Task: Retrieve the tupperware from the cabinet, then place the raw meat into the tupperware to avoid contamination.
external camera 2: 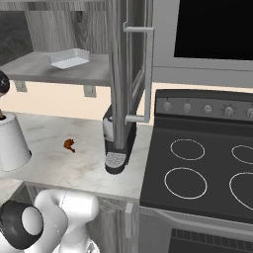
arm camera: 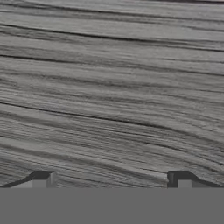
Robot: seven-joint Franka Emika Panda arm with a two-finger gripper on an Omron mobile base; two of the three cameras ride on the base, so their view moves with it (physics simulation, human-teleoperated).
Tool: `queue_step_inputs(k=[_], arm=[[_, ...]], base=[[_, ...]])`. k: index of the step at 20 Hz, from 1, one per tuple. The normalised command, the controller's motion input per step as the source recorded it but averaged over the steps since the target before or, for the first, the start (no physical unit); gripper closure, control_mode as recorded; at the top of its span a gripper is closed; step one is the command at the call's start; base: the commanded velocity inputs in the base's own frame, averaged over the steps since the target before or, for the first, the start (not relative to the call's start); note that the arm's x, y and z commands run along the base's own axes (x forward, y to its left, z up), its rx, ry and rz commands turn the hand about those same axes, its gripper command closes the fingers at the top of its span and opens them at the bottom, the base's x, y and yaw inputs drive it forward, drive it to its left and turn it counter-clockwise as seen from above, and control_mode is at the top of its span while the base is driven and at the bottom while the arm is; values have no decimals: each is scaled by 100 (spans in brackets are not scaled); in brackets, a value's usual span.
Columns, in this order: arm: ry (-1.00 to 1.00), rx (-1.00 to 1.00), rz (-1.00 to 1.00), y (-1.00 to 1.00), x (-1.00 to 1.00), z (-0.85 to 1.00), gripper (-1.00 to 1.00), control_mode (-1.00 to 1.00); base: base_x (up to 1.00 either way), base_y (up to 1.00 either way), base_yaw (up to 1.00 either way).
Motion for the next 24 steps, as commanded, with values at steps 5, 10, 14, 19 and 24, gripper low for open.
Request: queue_step_inputs(k=[5,10,14,19,24], arm=[[-6,-4,-5,72,12,-8,-100,-100],[0,-2,-7,41,19,-2,-100,-100],[0,0,-9,6,5,0,-100,-100],[0,1,-17,-31,-19,3,-100,-100],[2,4,-21,-48,-17,13,-100,-100]], base=[[0,0,0],[0,0,0],[0,0,0],[0,0,0],[0,0,0]])
